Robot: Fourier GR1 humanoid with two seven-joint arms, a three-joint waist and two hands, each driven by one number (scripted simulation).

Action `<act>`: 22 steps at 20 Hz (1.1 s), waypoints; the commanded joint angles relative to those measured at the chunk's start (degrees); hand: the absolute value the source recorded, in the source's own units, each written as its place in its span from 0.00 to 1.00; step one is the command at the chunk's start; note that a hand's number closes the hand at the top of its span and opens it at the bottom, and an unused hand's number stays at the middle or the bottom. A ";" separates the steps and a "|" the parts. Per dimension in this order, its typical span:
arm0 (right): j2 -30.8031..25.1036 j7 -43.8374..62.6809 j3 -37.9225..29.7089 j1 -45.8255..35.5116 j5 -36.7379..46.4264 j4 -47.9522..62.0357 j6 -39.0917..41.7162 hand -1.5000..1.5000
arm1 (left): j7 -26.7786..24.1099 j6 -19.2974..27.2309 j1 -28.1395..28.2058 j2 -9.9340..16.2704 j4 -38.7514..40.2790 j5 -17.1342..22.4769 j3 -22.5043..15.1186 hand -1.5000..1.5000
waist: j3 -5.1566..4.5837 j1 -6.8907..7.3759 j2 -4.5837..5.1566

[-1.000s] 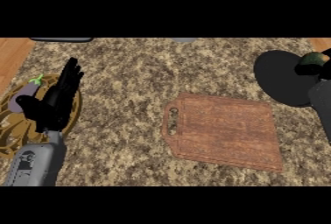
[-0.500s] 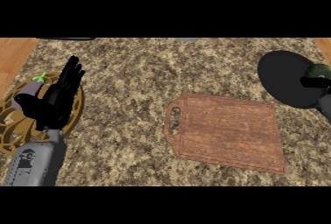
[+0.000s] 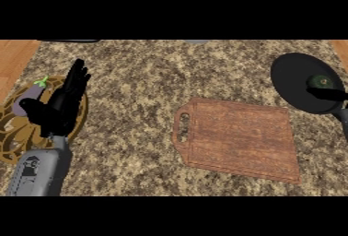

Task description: Pick the squash from the cutting board and place it in the pan

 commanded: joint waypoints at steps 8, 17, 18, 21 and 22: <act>5.21 -24.19 -12.74 5.18 -18.27 -8.33 1.99 0.00 | 0.03 -0.43 2.23 2.45 -0.22 0.16 2.39 0.50 | -0.33 -2.64 -1.50; 19.10 -25.96 -6.69 16.20 -23.76 -29.78 13.94 0.00 | 1.57 1.75 4.28 0.80 -2.01 -0.37 2.48 0.50 | -0.72 -5.74 -2.88; 20.85 -24.94 -5.56 18.86 -23.46 -33.68 13.95 0.00 | 0.96 0.55 6.38 0.89 -3.10 0.27 2.30 0.50 | -0.74 -5.74 -2.96; 27.04 -23.62 -2.93 25.52 -23.09 -43.23 14.77 0.00 | -0.02 0.25 6.83 1.56 -2.41 0.60 3.32 0.50 | -0.81 -6.47 -3.19; 28.74 -21.43 -1.65 26.89 -22.57 -47.28 14.61 0.00 | -0.57 1.42 5.27 1.62 -0.17 -0.98 3.21 0.50 | -0.82 -6.71 -3.04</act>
